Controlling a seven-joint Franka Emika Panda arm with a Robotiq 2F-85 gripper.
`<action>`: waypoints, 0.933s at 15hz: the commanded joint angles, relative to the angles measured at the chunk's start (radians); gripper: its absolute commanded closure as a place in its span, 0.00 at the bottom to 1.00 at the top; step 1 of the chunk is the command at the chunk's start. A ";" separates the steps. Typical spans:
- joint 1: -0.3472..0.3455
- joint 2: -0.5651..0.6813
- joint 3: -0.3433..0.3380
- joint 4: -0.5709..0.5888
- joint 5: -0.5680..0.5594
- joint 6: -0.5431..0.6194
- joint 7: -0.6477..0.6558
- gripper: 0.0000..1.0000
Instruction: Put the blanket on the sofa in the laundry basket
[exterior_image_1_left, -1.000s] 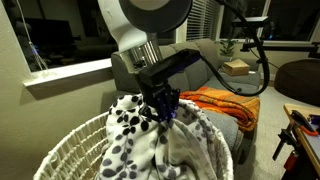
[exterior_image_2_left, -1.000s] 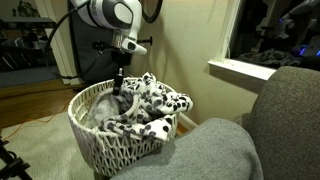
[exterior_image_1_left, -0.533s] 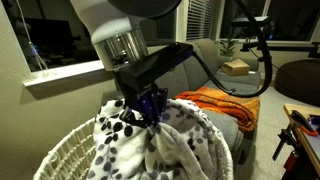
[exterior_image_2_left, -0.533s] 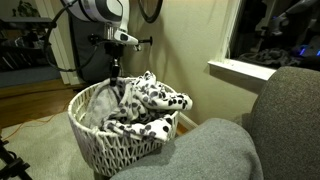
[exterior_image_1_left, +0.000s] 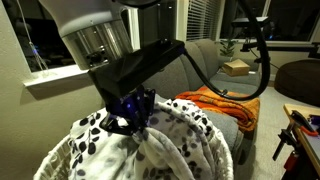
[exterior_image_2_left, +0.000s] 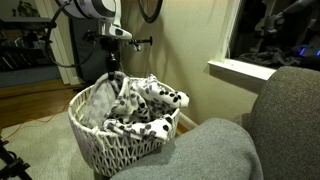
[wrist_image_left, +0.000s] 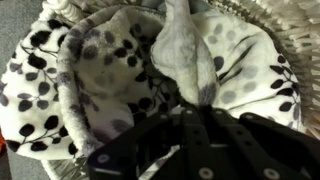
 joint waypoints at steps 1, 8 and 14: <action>0.010 0.017 0.005 0.037 -0.019 -0.040 0.015 0.97; -0.001 0.024 -0.001 0.029 -0.014 -0.042 0.010 0.35; -0.021 0.018 -0.016 0.002 -0.008 -0.033 0.007 0.01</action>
